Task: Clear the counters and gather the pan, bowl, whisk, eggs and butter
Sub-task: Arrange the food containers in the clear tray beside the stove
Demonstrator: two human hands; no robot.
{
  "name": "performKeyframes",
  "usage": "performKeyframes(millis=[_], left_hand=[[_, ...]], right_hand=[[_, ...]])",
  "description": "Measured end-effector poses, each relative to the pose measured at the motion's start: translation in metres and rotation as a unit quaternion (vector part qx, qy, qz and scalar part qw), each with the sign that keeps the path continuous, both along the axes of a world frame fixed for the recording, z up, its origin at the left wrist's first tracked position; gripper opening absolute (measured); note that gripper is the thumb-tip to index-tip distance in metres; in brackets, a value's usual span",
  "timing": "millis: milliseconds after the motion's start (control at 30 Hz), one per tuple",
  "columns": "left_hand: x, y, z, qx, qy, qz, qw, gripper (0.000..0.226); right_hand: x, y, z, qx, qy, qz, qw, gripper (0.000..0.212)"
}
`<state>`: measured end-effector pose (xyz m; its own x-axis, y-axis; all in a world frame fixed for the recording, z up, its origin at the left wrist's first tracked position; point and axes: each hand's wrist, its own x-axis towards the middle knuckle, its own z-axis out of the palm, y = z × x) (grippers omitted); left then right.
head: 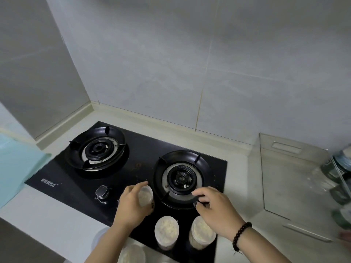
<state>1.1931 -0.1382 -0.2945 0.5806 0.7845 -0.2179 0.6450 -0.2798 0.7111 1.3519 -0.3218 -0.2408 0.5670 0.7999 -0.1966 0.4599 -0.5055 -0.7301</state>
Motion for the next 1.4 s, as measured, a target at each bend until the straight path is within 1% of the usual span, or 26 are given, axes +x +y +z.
performKeyframes(millis=[67, 167, 233, 300, 367, 467, 533, 633, 767, 967, 1000, 1133, 1200, 1267, 1300, 1333, 1400], left_hand=[[-0.002, -0.004, 0.010, 0.013, -0.029, 0.028, 0.999, 0.068], [-0.001, -0.016, 0.035, 0.063, -0.086, 0.070, 0.992, 0.065], [0.005, -0.027, 0.056, 0.089, -0.117, 0.070, 0.987, 0.069], [0.015, -0.044, 0.077, 0.090, -0.146, 0.052, 0.984, 0.074], [0.026, -0.064, 0.095, 0.071, -0.168, 0.027, 0.983, 0.078], [0.045, -0.095, 0.114, 0.036, -0.202, -0.018, 0.979, 0.079], [0.061, -0.120, 0.123, 0.020, -0.221, -0.051, 0.974, 0.077], [0.082, -0.150, 0.127, -0.004, -0.241, -0.094, 0.966, 0.072], [0.116, -0.186, 0.123, -0.033, -0.235, -0.143, 0.961, 0.078], [0.167, -0.228, 0.106, -0.043, -0.211, -0.202, 0.955, 0.084], [0.176, -0.233, 0.103, -0.043, -0.211, -0.208, 0.954, 0.083], [0.207, -0.245, 0.095, -0.052, -0.217, -0.243, 0.944, 0.080], [0.222, -0.249, 0.091, -0.066, -0.220, -0.267, 0.936, 0.081], [0.234, -0.248, 0.085, -0.074, -0.225, -0.275, 0.932, 0.081], [0.241, -0.246, 0.080, -0.069, -0.226, -0.272, 0.933, 0.077], [0.244, -0.242, 0.073, -0.045, -0.217, -0.270, 0.937, 0.072], [0.250, -0.232, 0.054, 0.048, -0.170, -0.271, 0.946, 0.065]], right_hand=[[0.003, -0.008, 0.004, 0.002, -0.005, 0.009, 1.000, 0.027], [0.009, -0.023, 0.015, 0.022, -0.003, 0.015, 1.000, 0.027], [0.013, -0.033, 0.024, 0.038, 0.001, 0.015, 0.999, 0.027], [0.017, -0.045, 0.033, 0.056, 0.008, 0.012, 0.998, 0.029], [0.020, -0.056, 0.042, 0.077, 0.014, 0.010, 0.997, 0.033], [0.026, -0.069, 0.053, 0.113, 0.016, 0.004, 0.993, 0.046], [0.032, -0.085, 0.060, 0.137, 0.000, -0.004, 0.991, 0.056], [0.043, -0.107, 0.066, 0.149, -0.013, -0.007, 0.989, 0.073], [0.064, -0.141, 0.064, 0.150, -0.015, -0.026, 0.988, 0.082], [0.105, -0.186, 0.047, 0.131, 0.014, -0.073, 0.989, 0.089], [0.112, -0.192, 0.044, 0.133, 0.015, -0.078, 0.988, 0.087], [0.133, -0.211, 0.038, 0.151, 0.009, -0.111, 0.982, 0.067], [0.147, -0.219, 0.035, 0.157, -0.002, -0.137, 0.978, 0.065], [0.164, -0.225, 0.029, 0.159, -0.011, -0.166, 0.973, 0.070], [0.176, -0.227, 0.024, 0.157, -0.009, -0.182, 0.971, 0.075], [0.186, -0.228, 0.020, 0.152, -0.008, -0.200, 0.968, 0.080], [0.209, -0.226, 0.009, 0.133, -0.006, -0.235, 0.963, 0.087]])
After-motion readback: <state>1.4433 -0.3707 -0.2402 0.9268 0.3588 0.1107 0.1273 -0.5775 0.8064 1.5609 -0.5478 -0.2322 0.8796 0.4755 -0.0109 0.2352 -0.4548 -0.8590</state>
